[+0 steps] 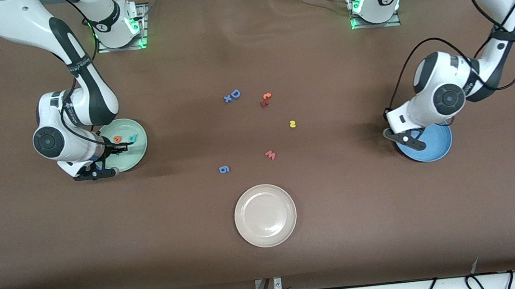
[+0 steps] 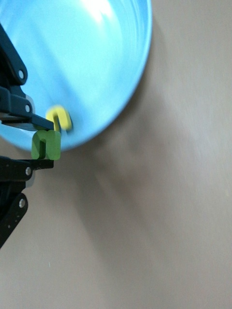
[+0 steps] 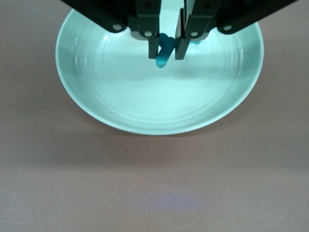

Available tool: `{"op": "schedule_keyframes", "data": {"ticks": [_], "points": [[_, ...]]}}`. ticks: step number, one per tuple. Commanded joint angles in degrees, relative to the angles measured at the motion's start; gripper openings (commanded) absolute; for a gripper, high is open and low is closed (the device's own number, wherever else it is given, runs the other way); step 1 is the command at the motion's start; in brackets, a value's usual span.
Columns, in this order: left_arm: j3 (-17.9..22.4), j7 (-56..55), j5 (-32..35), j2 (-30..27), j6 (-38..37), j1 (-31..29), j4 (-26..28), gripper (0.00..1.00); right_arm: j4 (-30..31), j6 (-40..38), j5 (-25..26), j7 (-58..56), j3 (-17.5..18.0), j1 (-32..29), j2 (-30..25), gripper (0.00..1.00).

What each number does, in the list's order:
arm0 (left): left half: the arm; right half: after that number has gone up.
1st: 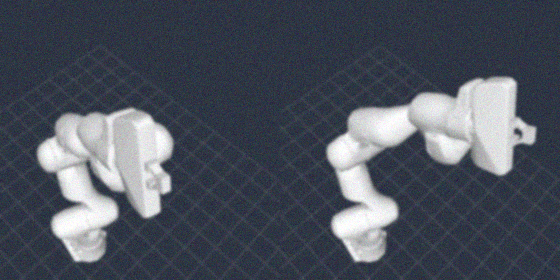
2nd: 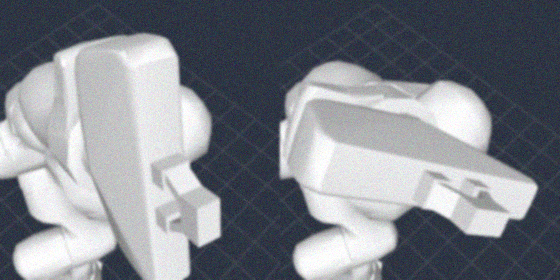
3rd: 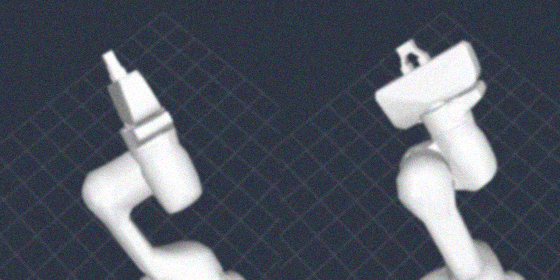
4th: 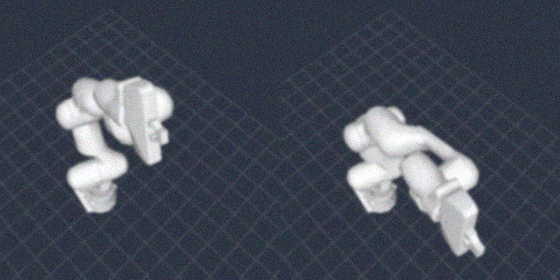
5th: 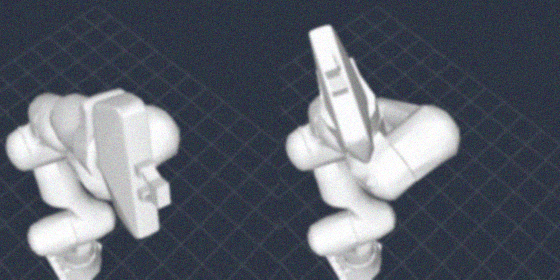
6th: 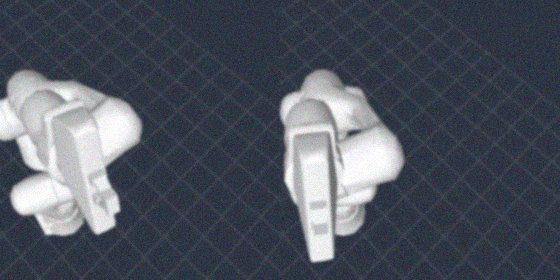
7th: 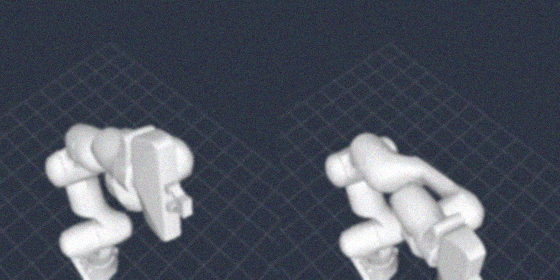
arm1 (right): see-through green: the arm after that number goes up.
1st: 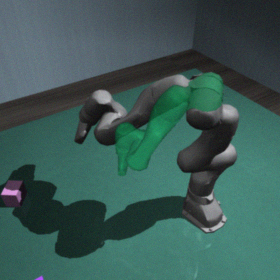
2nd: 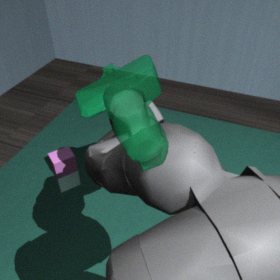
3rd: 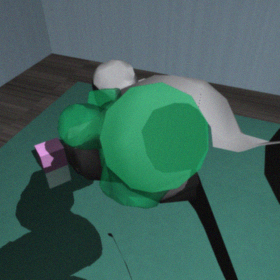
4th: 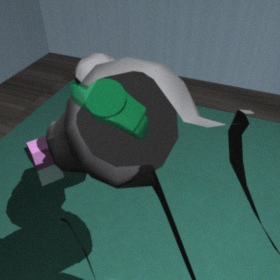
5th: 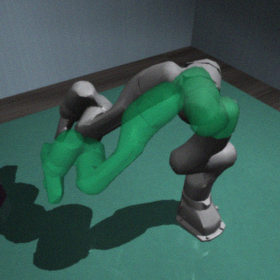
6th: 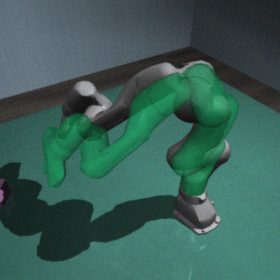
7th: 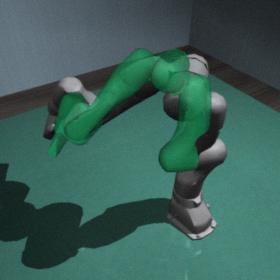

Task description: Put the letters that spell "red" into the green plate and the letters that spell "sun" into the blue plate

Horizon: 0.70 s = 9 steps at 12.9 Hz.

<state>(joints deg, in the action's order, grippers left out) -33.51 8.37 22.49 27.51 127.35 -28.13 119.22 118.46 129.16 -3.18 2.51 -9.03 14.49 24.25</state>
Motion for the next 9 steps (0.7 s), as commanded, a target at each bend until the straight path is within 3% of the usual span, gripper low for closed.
{"op": "schedule_keyframes", "data": {"ticks": [1, 5, 7, 9], "points": [[0.4, 0.6, 2.8, -0.4, -1.4, -0.9, -1.2, 0.27, -0.2, 0.7, -0.5, -0.7, 0.0, -1.0, 1.1, 1.00], [2.0, 1.0, 5.2, 1.2, -1.2, -1.4, -2.8, 0.27, -3.8, -3.6, -0.5, 0.0, 0.2, -1.0, 0.1, 1.00], [2.9, 1.0, 7.8, 1.8, -1.2, -1.4, -3.7, 0.28, -8.9, -11.3, -0.5, 0.4, 0.2, -0.9, -0.8, 1.00], [3.5, 1.0, 7.9, 3.4, -1.1, -1.4, -4.7, 0.37, -15.3, -20.9, -0.4, 0.1, 0.2, -0.9, -2.9, 1.00]]}}
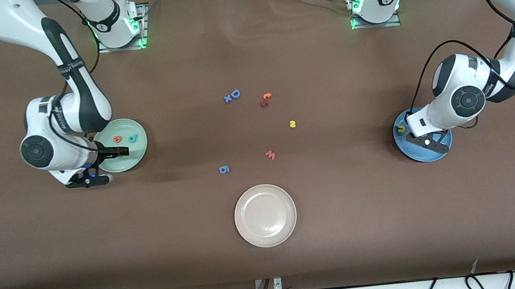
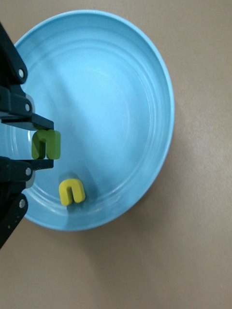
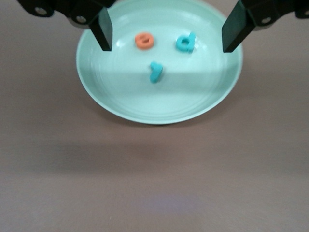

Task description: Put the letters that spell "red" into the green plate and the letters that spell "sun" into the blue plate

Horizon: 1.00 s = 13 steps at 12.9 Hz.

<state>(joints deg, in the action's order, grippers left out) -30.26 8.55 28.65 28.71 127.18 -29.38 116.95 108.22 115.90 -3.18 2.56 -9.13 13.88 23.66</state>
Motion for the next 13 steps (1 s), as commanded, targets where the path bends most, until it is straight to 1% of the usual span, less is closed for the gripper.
{"op": "schedule_keyframes", "data": {"ticks": [1, 2, 3, 4, 5, 6, 7, 8, 10, 11, 12, 13], "points": [[0.4, 0.8, 1.7, 2.5, -1.0, -0.2, -2.6, 0.64, -8.4, -12.1, -0.3, -0.5, 0.4, -0.3, -3.1, 1.00], [0.5, 0.7, 1.8, 2.5, -1.0, -0.2, -2.7, 0.74, -11.9, -16.6, -0.4, 0.1, 0.4, -0.3, -3.6, 1.00], [0.4, 0.6, 1.7, 2.4, -1.0, -0.2, -2.7, 0.79, -15.5, -21.2, -0.4, 0.4, 0.4, -0.2, -4.8, 1.00], [0.3, 0.0, 1.6, 2.3, -1.1, -0.2, -2.7, 0.80, -18.4, -24.3, -0.4, 0.4, 0.4, -0.2, -5.8, 1.00], [0.1, -0.3, 0.9, 2.0, -1.2, 0.1, -2.7, 0.80, -20.1, -25.3, -0.4, 0.4, 0.1, -0.1, -7.5, 1.00], [-0.8, -1.2, 0.5, 1.3, -3.1, 0.5, -2.8, 0.80, -20.0, -25.9, 0.1, 0.2, 0.3, -0.5, -10.8, 1.00], [-3.2, -4.0, -1.0, 1.1, -5.2, 0.5, -3.1, 0.80, -19.9, -26.2, 0.1, -0.3, 0.3, -1.6, -13.2, 1.00], [-5.0, -6.4, -2.3, 1.0, -7.0, 0.5, -3.6, 0.80, -19.6, -27.5, -0.2, -0.6, 0.7, -4.4, -15.6, 1.00], [-9.5, -11.4, -3.5, 1.1, -7.4, 0.6, -3.6, 0.80, -18.8, -30.2, -0.2, -1.5, 3.7, -10.2, -18.6, 1.00], [-11.9, -14.6, -3.5, 1.1, -7.4, 1.7, -3.6, 0.80, -18.7, -30.1, 0.0, -1.4, 4.3, -12.6, -20.4, 1.00], [-12.7, -17.8, -3.5, 1.1, -7.4, 3.6, -3.8, 0.81, -18.3, -30.8, 1.0, -1.4, 5.9, -13.3, -21.9, 1.00], [-12.9, -22.1, -3.5, 1.1, -7.4, 6.2, -4.3, 0.81, -17.4, -32.6, 1.9, -1.3, 6.1, -13.5, -23.0, 1.00]]}}
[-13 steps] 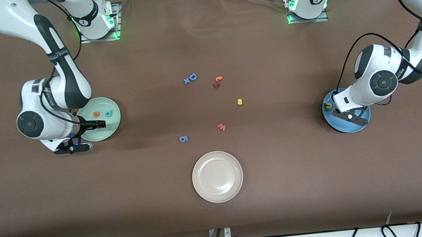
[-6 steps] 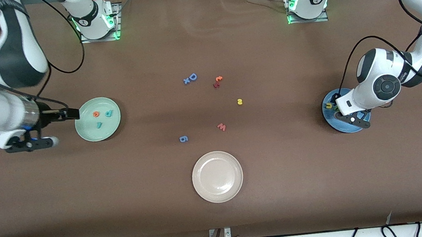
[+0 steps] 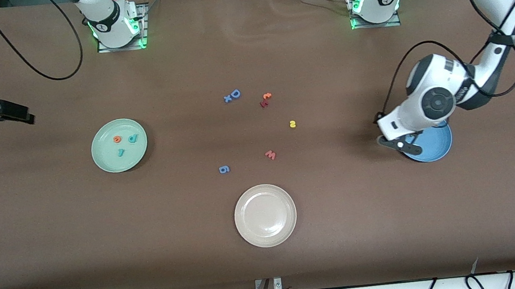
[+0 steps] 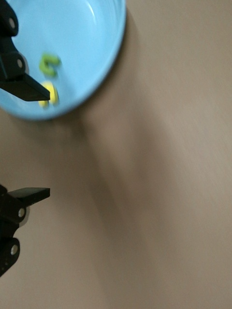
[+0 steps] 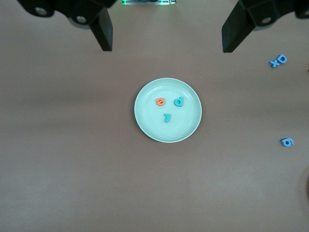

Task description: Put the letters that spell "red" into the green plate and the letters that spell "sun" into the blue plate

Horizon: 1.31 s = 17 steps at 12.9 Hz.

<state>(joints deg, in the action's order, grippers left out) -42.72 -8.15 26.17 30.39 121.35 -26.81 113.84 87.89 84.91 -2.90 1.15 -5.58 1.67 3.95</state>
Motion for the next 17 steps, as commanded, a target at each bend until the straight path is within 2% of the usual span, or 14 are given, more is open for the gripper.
{"op": "schedule_keyframes", "data": {"ticks": [1, 3, 5, 6, 9, 10, 12, 17], "points": [[-0.4, -9.7, -1.1, -0.6, -1.6, 5.7, -1.3, 0.81, 3.7, -1.5, 1.9, 0.3, 2.6, -1.3, -4.4, 1.00], [-0.5, -19.5, -2.6, -0.2, -1.5, 9.8, -2.1, 0.80, 5.1, 0.4, 3.5, 1.1, 2.7, -1.6, -4.6, 1.00], [-0.4, -26.0, -6.5, 0.4, -1.5, 13.5, -3.5, 0.80, 8.9, 7.3, 3.7, 1.1, 2.9, -1.8, -6.5, 1.00], [-0.4, -29.7, -8.5, 0.9, -1.5, 14.2, -4.2, 0.80, 9.3, 8.1, 3.7, 1.3, 2.9, -1.8, -6.9, 1.00], [-0.3, -37.8, -9.1, 1.7, -1.2, 17.8, -5.9, 0.80, 9.0, 8.1, 3.7, 1.2, 2.9, -1.8, -6.4, 1.00], [-0.3, -38.3, -9.1, 1.7, -1.2, 18.5, -6.4, 0.80, 9.0, 8.0, 3.7, 1.2, 3.6, -2.1, -6.5, 1.00], [-0.2, -38.0, -9.1, 1.7, -1.3, 18.4, -6.5, 0.80, 8.9, 8.0, 3.8, 1.2, 7.5, -5.1, -6.5, 1.00], [0.1, -38.0, -9.0, 2.0, -1.2, 18.6, -6.6, 0.80, 9.0, 8.0, 3.7, 1.4, 6.7, -5.1, -6.8, 1.00]]}}
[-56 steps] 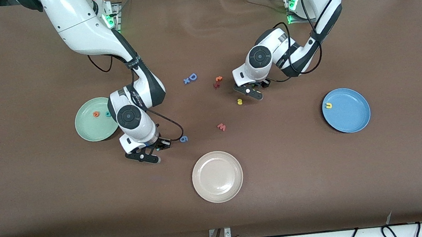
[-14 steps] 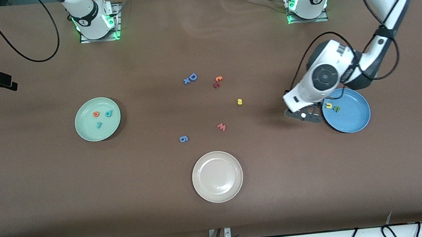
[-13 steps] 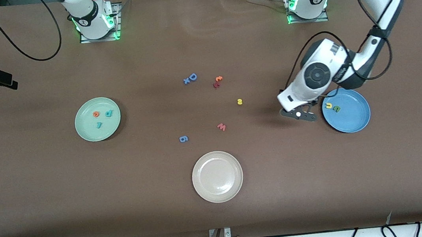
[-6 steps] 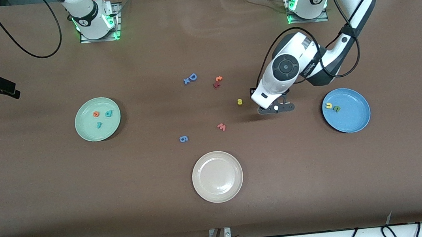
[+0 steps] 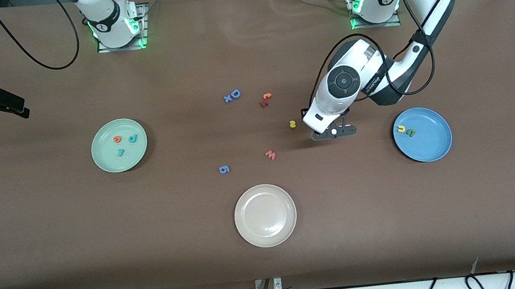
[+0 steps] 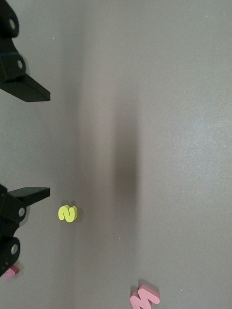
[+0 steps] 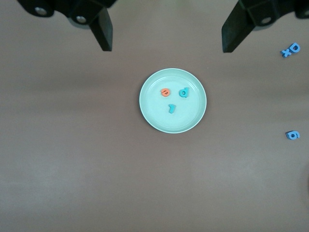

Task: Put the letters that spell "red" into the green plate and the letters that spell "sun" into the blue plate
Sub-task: 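Move the left gripper over to the yellow z letter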

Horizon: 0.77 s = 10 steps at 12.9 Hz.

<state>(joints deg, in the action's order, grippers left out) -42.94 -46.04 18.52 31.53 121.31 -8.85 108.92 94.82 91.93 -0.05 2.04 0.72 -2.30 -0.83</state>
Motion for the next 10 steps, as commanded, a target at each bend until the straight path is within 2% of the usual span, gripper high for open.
{"op": "schedule_keyframes", "data": {"ticks": [1, 3, 6, 8, 10], "points": [[1.1, 0.1, -1.5, 0.9, -0.9, 2.0, -1.7, 0.80, 2.0, 1.0, 0.8, 0.5, 0.3, -1.0, -2.0, 1.00], [6.2, 0.3, -1.6, 0.7, -0.6, 6.7, -1.8, 0.80, 2.0, 1.5, 0.8, 0.6, 0.3, -0.9, -1.8, 1.00], [10.7, 0.9, -1.8, 0.6, 2.3, 12.2, -1.7, 0.81, 1.8, 1.1, 0.8, 0.7, -0.7, -0.2, -1.8, 1.00], [14.2, 0.9, -7.0, 0.9, 5.1, 16.3, -1.7, 0.81, 1.8, 1.1, 0.8, 0.6, -2.3, 1.3, -1.7, 1.00], [15.8, 0.9, -7.9, 1.4, 6.9, 18.2, -1.8, 0.81, 1.8, 1.3, 0.8, 0.6, -2.1, 1.2, -1.1, 1.00]]}}
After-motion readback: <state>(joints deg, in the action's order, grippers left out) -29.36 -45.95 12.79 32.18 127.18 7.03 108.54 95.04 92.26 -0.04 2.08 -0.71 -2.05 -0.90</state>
